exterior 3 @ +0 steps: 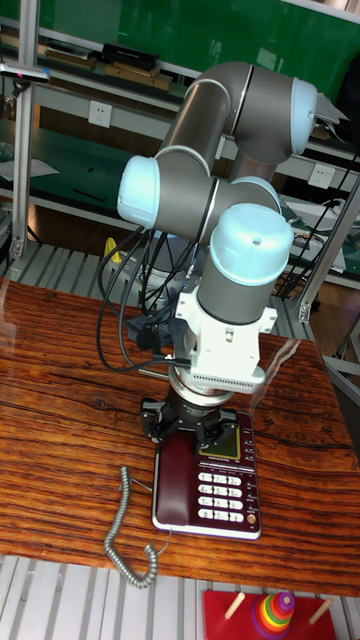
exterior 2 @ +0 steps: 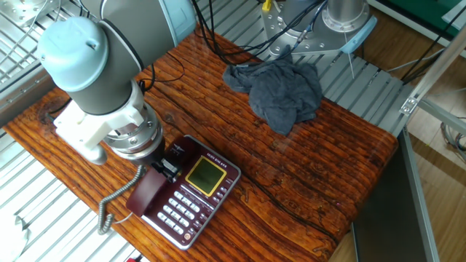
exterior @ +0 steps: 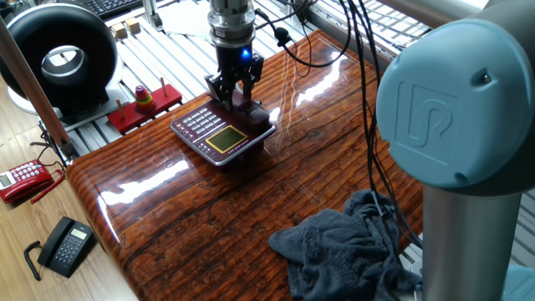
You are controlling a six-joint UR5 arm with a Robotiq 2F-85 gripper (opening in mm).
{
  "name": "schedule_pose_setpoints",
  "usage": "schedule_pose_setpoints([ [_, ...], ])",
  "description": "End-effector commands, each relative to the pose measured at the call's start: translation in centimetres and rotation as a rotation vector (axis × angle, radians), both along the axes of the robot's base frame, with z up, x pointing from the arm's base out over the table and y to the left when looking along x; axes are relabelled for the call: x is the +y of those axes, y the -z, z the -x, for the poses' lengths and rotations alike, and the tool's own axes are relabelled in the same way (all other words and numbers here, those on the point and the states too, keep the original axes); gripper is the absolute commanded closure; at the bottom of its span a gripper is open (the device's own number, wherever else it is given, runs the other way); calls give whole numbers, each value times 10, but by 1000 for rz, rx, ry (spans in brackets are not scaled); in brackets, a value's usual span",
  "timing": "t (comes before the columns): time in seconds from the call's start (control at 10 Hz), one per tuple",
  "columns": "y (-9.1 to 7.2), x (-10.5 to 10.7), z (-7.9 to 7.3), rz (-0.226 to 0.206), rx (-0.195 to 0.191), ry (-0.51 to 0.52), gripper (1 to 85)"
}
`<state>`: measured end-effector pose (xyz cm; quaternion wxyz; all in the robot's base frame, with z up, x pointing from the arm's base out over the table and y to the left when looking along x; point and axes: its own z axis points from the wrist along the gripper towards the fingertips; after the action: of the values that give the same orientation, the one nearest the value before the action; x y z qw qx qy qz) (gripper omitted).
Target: Place the handset of the telephone on the corresponding phone cradle
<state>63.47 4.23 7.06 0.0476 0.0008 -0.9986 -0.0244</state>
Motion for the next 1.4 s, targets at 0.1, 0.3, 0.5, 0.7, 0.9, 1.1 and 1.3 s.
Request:
schedule_pose_setpoints([
  [0.1, -4, 7, -1, -26, -2, 12, 527],
  [0.3, 0, 5, -1, -16, -2, 9, 530],
  [0.5, 2, 5, -1, -14, -4, 9, 530],
  [0.7, 6, 4, 0, -5, -2, 10, 530],
  [0.9, 7, 3, 0, -1, -6, 6, 510],
  [1.1, 6, 5, -1, -6, -12, 1, 457],
  [1.3, 6, 6, -2, -7, -15, 0, 440],
])
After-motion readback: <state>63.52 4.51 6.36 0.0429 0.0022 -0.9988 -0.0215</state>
